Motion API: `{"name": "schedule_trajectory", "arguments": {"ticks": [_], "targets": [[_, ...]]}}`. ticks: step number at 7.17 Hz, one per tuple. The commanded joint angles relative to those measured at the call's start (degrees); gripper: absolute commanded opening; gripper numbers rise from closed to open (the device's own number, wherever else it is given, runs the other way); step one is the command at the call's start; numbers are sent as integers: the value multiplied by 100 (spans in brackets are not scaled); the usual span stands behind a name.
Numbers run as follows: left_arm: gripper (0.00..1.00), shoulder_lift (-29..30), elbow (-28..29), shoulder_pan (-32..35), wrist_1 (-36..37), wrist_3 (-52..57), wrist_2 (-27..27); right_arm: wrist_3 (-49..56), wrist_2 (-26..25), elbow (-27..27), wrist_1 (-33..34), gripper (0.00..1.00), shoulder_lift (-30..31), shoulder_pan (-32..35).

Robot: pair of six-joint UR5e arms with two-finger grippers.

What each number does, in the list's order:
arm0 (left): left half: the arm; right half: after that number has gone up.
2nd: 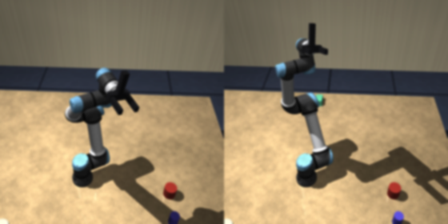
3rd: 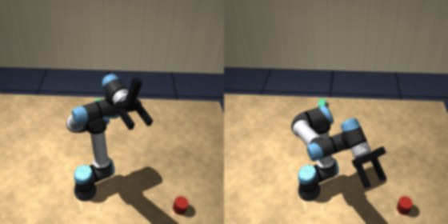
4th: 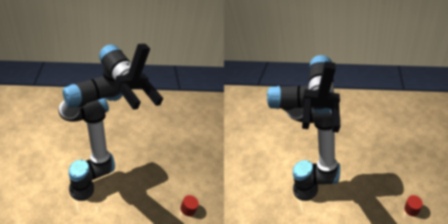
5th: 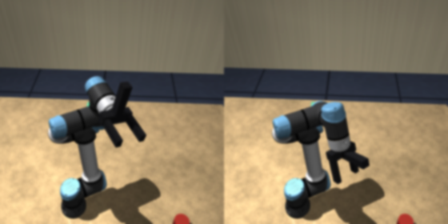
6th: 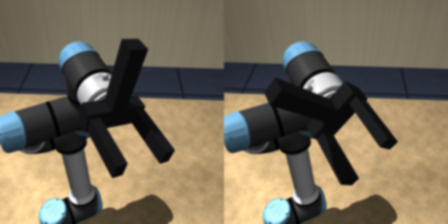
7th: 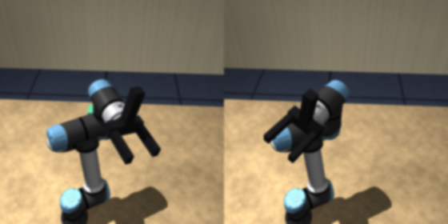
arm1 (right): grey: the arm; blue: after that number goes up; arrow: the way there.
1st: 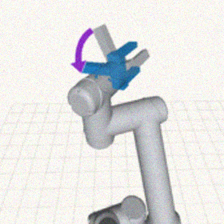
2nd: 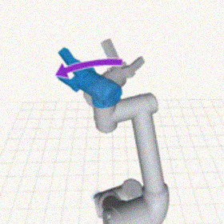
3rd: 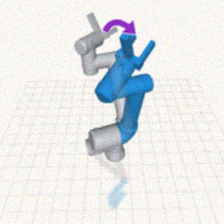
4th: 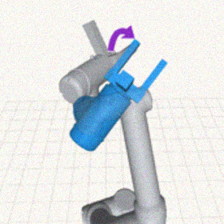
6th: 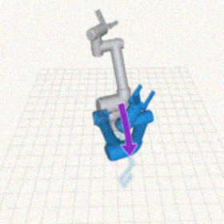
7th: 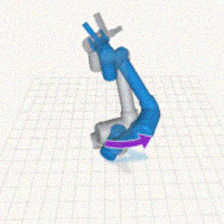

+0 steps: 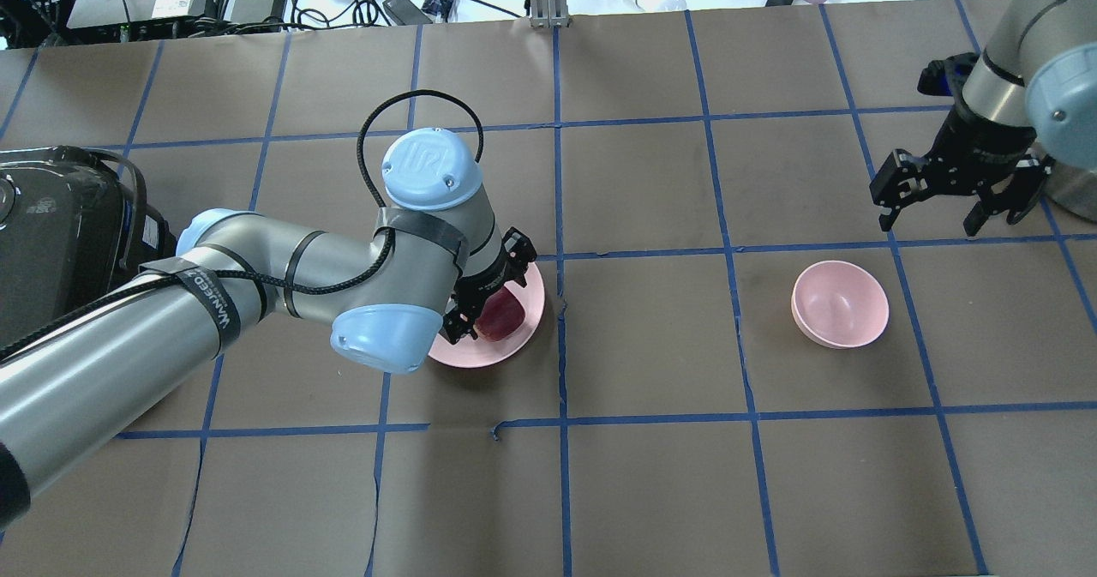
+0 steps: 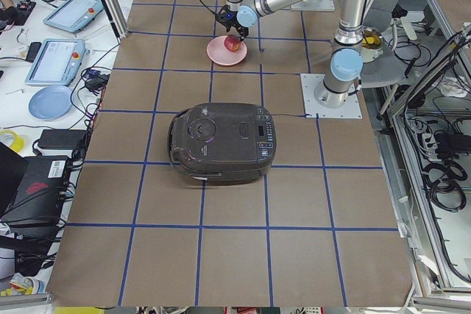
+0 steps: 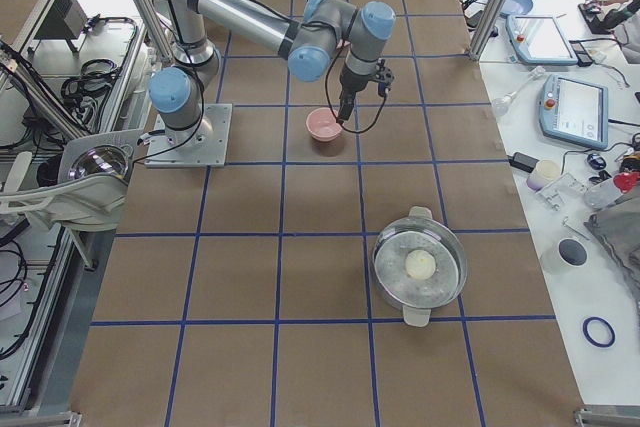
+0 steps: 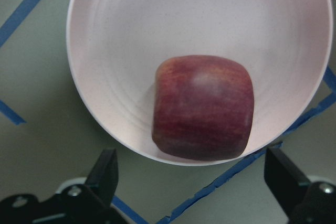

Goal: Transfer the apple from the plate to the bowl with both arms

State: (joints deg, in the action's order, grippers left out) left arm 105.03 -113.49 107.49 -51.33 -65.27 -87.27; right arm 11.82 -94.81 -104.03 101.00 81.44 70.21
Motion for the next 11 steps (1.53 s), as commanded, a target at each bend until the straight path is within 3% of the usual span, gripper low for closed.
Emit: {"name": "schedule_trajectory", "arguments": {"ticks": [1,3,4,5,6,7,8,9,11], "targets": [[100,184,-23,0,184,119,-18,269,-11,-905,725,100,-101,-95],[98,211,-41,0,176,260,-271,269,-55,-1276,1419,100,-347,-104],[75,211,-41,0,176,382,-273,199,-29,-1295,1422,96,-496,-139],[52,211,-41,0,176,523,-273,190,6,-1295,1422,73,-567,-165],[24,202,-24,0,176,602,-264,198,-3,-1295,1422,36,-577,-166],[8,193,29,-8,176,708,-272,233,-3,-1286,1396,0,-577,-166],[0,167,107,-17,202,1013,-273,216,-11,-1269,1378,0,-577,-166],[0,115,308,-43,132,1799,-264,216,23,-1234,1396,0,-577,-166],[0,193,626,-35,53,3225,-272,59,557,-1024,1222,0,-490,-166]]}}
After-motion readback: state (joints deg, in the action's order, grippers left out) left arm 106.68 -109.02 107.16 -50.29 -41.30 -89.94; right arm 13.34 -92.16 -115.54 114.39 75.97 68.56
